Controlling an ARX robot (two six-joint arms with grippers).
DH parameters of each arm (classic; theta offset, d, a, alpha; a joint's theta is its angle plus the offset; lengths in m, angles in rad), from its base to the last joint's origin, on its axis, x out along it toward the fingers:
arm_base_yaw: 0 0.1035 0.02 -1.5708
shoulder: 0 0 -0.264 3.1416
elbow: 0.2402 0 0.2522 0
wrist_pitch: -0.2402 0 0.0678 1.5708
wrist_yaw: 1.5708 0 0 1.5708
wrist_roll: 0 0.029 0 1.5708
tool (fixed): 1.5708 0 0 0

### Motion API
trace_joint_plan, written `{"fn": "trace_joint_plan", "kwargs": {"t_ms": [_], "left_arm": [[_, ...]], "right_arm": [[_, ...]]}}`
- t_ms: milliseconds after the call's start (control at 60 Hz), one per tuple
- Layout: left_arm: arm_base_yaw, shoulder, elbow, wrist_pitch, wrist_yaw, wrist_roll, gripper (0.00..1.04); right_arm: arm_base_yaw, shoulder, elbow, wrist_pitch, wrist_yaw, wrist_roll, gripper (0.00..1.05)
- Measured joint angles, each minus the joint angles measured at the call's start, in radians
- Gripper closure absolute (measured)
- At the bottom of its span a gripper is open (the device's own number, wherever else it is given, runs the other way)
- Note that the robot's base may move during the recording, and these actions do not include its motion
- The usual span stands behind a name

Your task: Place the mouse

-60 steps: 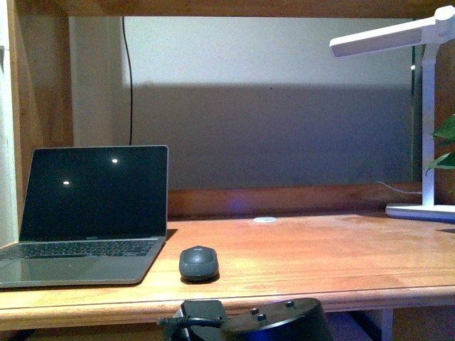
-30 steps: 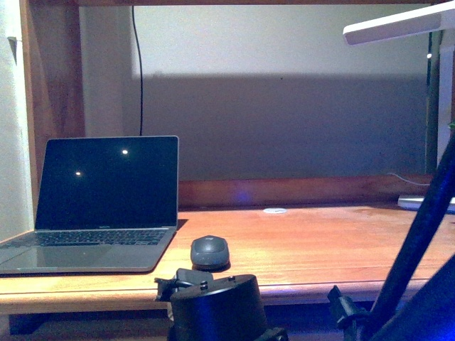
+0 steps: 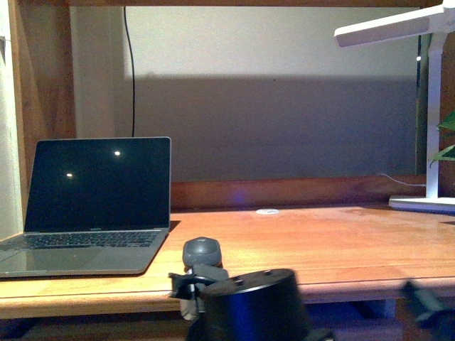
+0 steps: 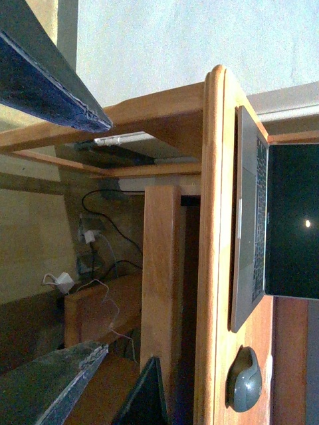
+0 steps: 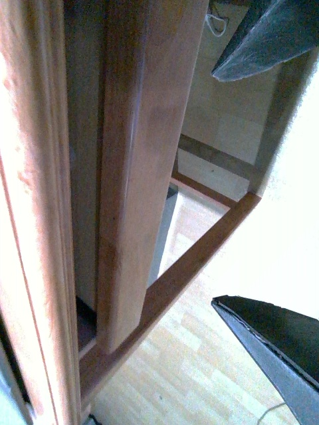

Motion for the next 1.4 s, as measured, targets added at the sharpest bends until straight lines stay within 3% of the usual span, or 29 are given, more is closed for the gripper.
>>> {"fn": "trace_joint_plan", "kwargs": {"t_ms": [217,467,750,950,1300,1400], "left_arm": [[0.0,0.0,0.0,0.0,0.0,0.0,0.08],[0.0,0.0,0.0,0.0,0.0,0.0,0.08],[0.0,0.0,0.0,0.0,0.0,0.0,0.08],[0.0,0.0,0.0,0.0,0.0,0.0,0.08],[0.0,0.0,0.0,0.0,0.0,0.0,0.08],[0.0,0.0,0.0,0.0,0.0,0.0,0.08]], "right_arm": [[-0.146,-0.323,-0.286,0.013,-0.161,-0.057,0.07],[-0.355,-0.758,-0.532,-0.093,-0.311,-0.031,0.07],[-0.597,-1.353,-0.722,-0.376,-0.499,0.113,0.07],[-0.731,-1.756,-0.794,-0.616,-0.569,0.157,0.07],[-0.974,-1.87,-0.962,-0.703,-0.682,0.09,0.07],[-0.988,-1.872,-0.972,-0.706,-0.683,0.079,0.07]]}}
